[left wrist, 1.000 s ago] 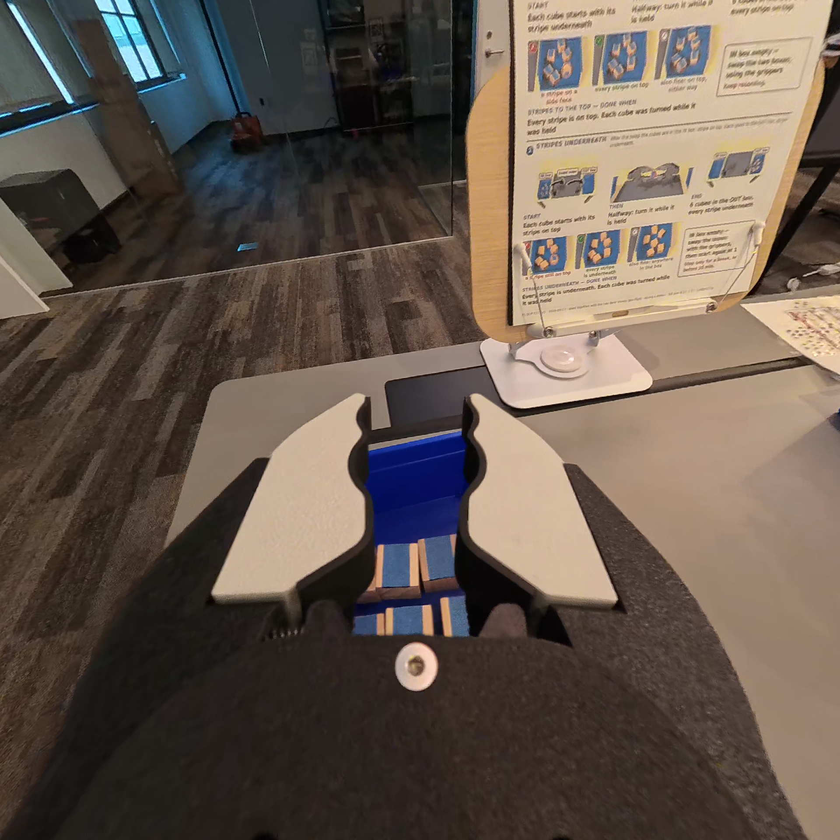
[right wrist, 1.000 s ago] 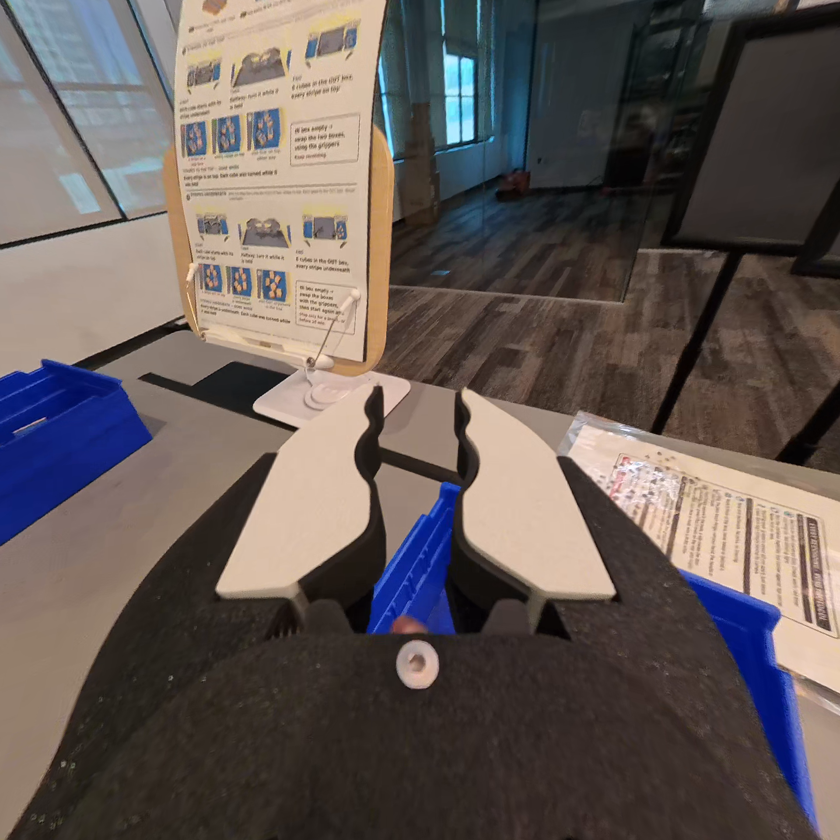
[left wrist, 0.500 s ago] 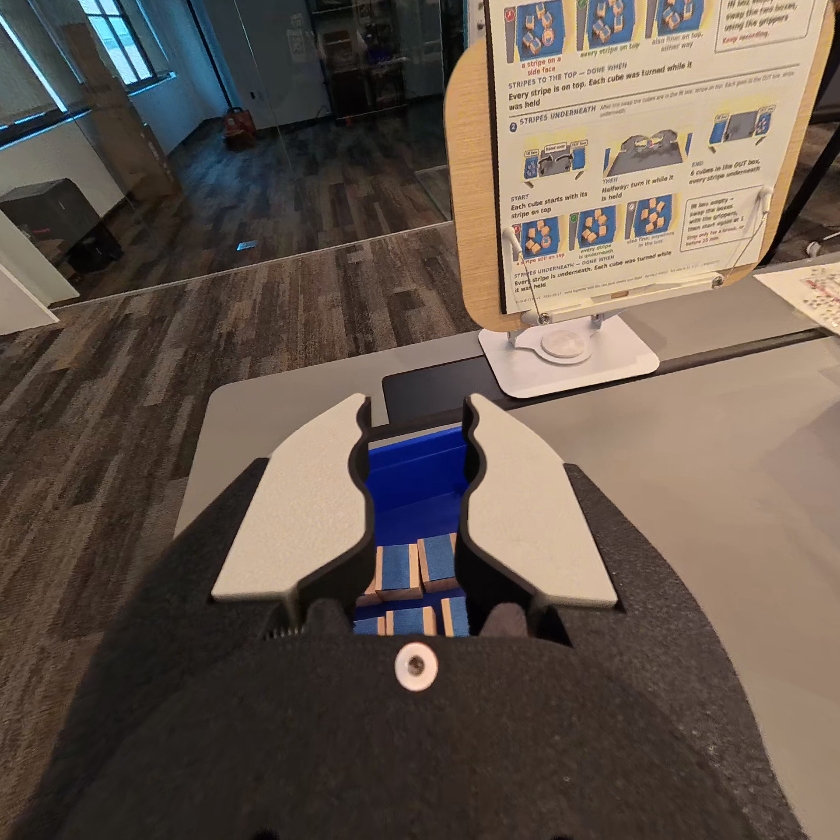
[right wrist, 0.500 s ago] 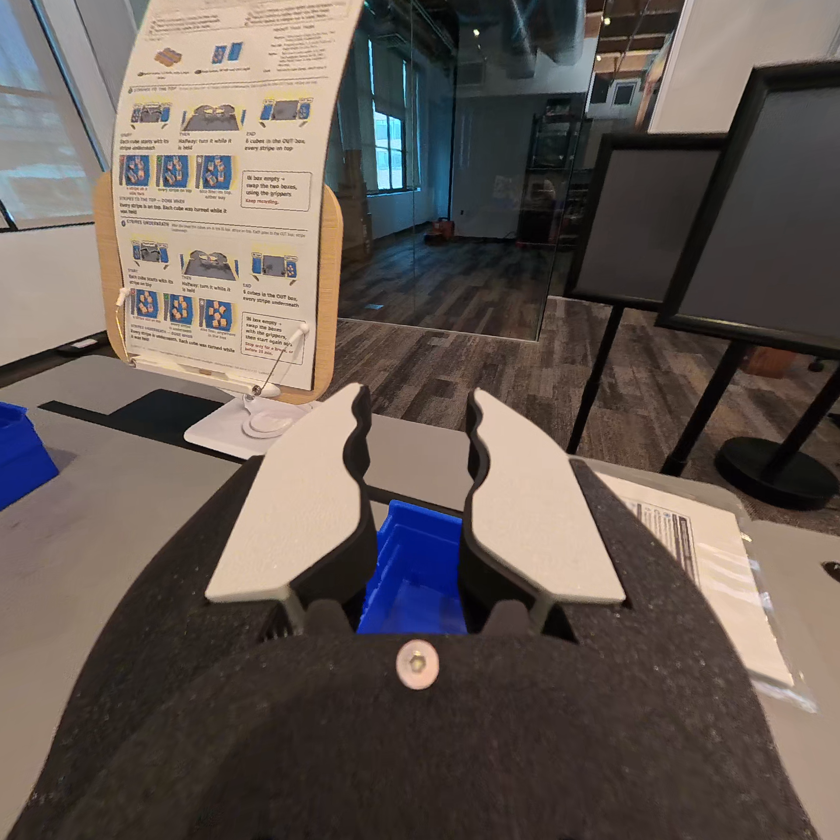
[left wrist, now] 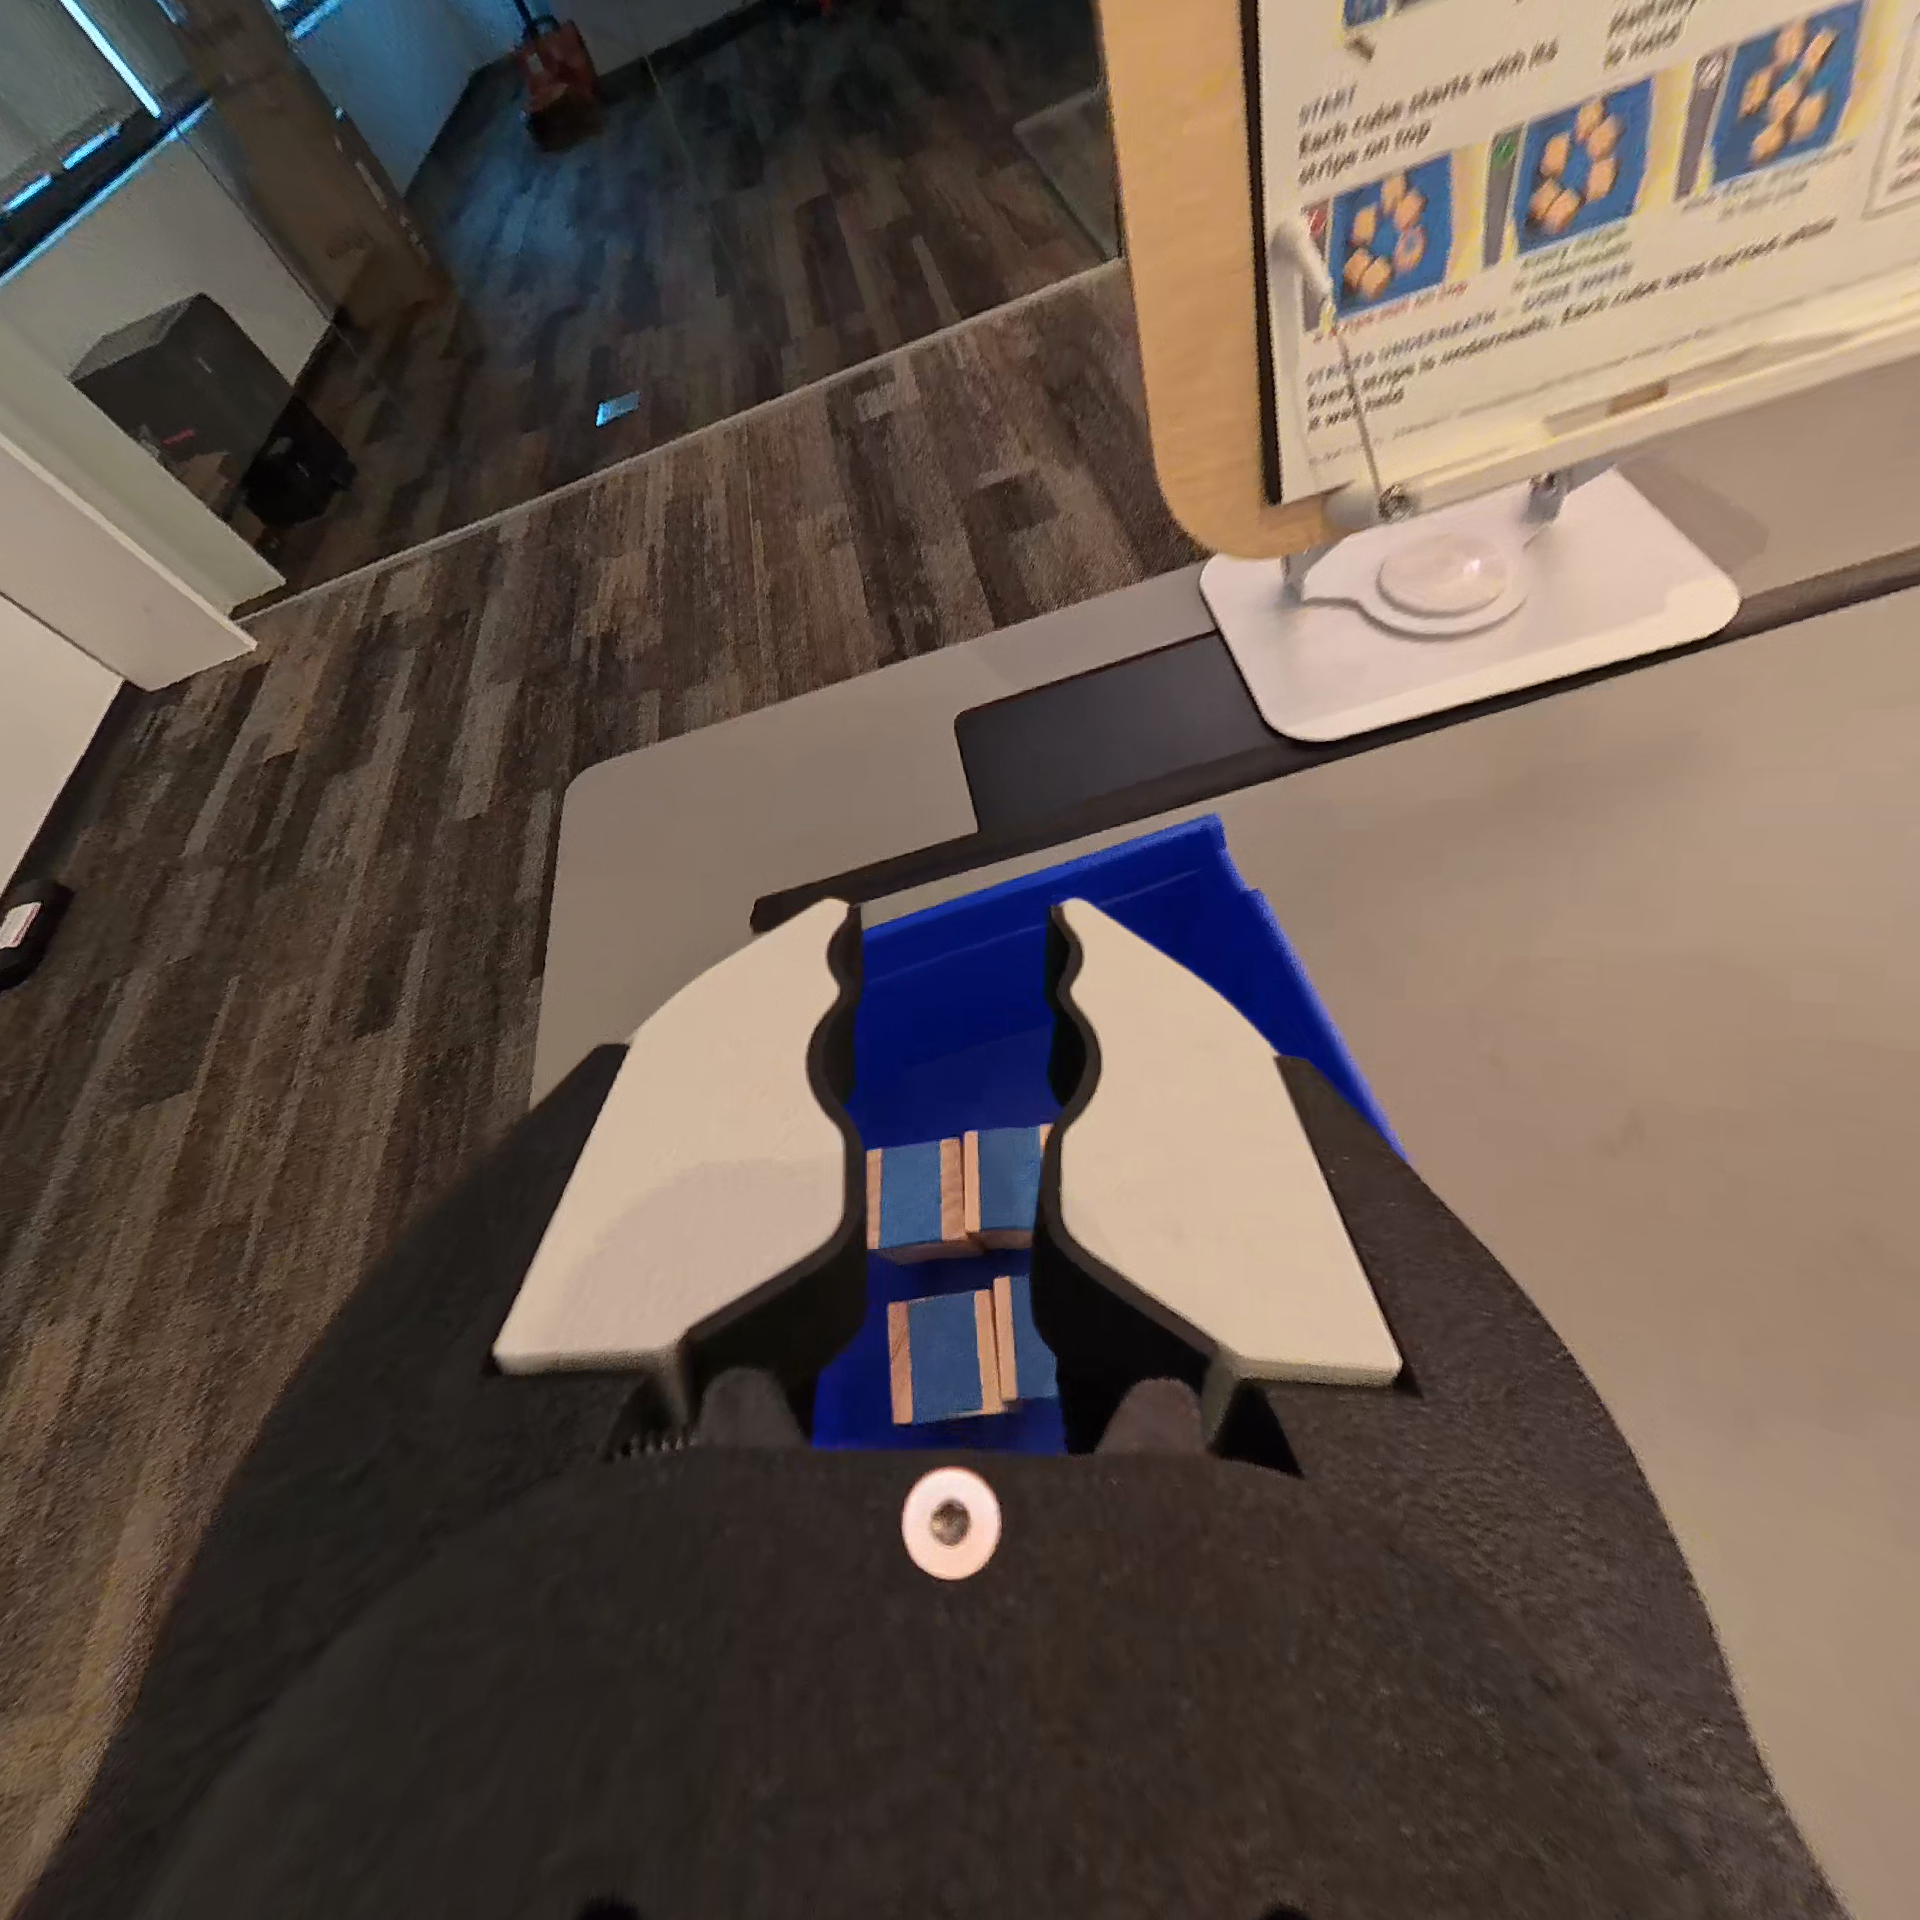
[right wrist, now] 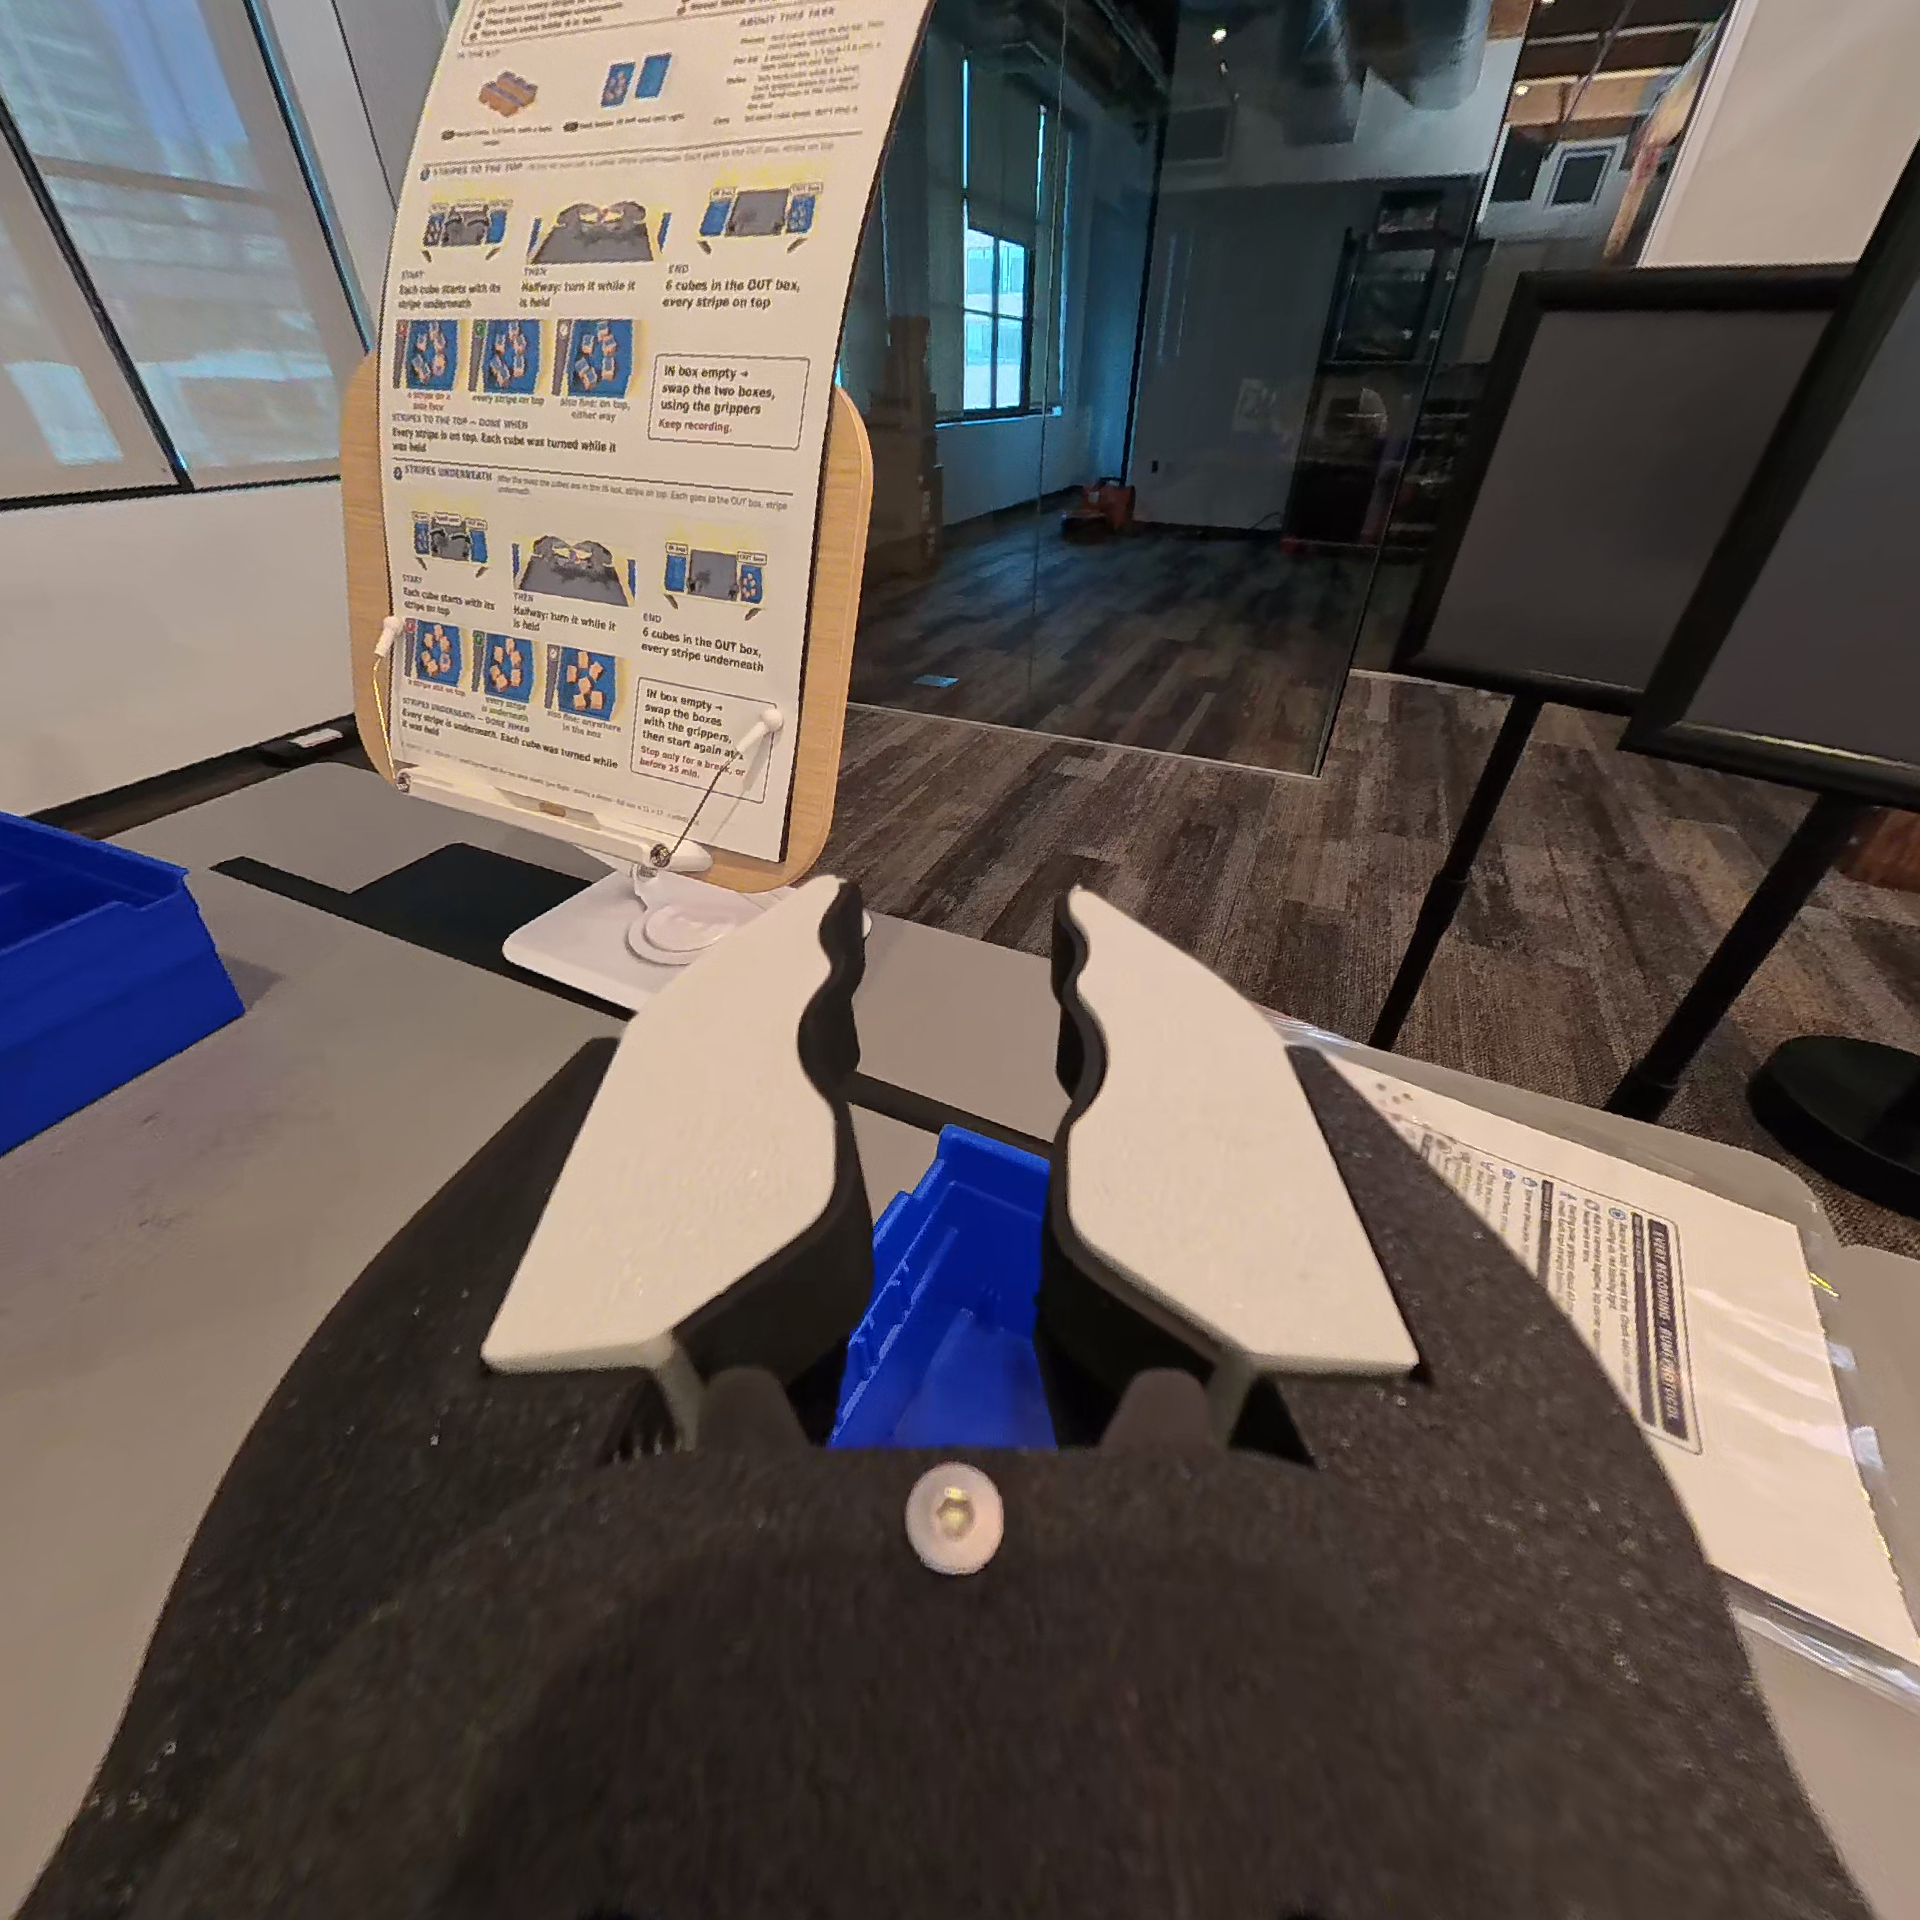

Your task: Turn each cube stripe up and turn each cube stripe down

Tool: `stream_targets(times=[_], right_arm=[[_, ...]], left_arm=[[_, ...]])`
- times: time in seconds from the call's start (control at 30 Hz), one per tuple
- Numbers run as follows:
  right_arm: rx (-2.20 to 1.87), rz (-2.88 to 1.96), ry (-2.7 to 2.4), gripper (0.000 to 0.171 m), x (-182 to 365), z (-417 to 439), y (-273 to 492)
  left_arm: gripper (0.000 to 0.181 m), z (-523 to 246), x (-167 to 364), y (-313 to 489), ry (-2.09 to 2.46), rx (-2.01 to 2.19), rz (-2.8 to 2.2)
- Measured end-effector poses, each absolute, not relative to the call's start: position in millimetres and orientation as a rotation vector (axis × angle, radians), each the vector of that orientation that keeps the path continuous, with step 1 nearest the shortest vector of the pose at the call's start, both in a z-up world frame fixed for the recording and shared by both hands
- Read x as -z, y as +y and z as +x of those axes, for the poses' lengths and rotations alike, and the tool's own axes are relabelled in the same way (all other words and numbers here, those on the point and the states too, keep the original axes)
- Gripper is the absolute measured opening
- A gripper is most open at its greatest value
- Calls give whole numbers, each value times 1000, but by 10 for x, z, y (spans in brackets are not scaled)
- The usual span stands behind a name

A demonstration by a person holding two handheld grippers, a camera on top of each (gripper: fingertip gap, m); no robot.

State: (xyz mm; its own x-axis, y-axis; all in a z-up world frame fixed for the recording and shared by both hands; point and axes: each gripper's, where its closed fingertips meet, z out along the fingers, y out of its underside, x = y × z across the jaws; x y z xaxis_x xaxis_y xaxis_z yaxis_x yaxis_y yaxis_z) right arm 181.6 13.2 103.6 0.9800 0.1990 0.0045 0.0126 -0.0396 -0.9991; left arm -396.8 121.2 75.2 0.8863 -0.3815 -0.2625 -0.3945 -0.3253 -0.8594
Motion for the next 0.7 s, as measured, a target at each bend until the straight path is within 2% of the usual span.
stream_targets(times=[0.03, 0.27, 0.7], right_arm=[[-156, -1612, -169, 35, -1024, 1811, 136], [-170, -1643, -198, 34, -980, 1783, 142], [-170, -1687, -223, 32, -919, 1763, 147]], left_arm=[[34, -3996, -715, 1220, 571, -30, -1962], [34, -4105, -516, 1241, 594, -120, -2062], [34, -4024, -568, 1202, 629, -171, -2042]])
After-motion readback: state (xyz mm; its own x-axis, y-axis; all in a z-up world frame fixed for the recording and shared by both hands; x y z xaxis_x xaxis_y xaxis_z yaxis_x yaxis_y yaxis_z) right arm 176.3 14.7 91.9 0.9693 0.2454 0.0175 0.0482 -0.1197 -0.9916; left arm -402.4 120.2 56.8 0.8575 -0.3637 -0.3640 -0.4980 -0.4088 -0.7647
